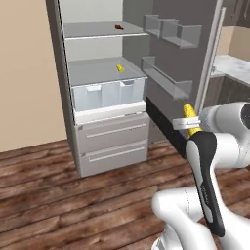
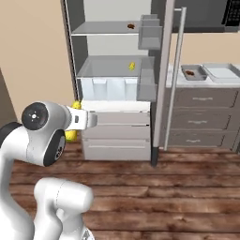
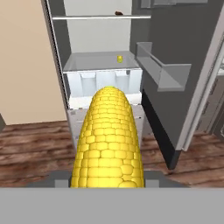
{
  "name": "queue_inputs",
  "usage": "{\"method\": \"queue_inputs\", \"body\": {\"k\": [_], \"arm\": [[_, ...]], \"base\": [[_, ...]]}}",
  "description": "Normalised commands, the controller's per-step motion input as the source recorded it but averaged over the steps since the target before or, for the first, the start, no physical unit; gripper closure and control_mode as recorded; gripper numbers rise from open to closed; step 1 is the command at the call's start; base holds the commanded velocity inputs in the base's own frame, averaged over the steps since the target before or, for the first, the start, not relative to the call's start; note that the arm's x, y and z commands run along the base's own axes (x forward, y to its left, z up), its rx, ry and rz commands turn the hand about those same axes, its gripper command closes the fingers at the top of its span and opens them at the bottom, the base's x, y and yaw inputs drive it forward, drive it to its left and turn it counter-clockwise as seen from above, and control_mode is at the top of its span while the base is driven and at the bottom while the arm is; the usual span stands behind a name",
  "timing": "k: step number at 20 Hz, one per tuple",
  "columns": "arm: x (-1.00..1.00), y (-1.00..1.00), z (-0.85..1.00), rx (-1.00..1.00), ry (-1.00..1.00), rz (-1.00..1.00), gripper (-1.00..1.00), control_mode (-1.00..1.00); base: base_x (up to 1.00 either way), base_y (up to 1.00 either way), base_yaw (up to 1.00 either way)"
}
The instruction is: Place one corn and one chicken drumstick in each tupperware on the nearby counter, to pack two identical lunches.
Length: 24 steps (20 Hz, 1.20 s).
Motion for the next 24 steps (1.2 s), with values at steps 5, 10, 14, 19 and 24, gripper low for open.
{"method": "queue_inputs", "body": {"k": [5, 10, 14, 19, 24], "arm": [[0.0, 0.0, 0.0, 0.0, 0.0, 0.0, 1.0, 1.0], [0.0, 0.0, 0.0, 0.0, 0.0, 0.0, 1.0, 1.0], [0.0, 0.0, 0.0, 0.0, 0.0, 0.0, 1.0, 1.0], [0.0, 0.0, 0.0, 0.0, 0.0, 0.0, 1.0, 1.0], [0.0, 0.0, 0.0, 0.0, 0.0, 0.0, 1.0, 1.0]], "base": [[-0.07, -0.43, -0.31], [0.0, -0.57, -0.36], [0.0, -0.6, -0.42], [0.05, -0.58, -0.44], [0.37, -0.33, -0.38]]}}
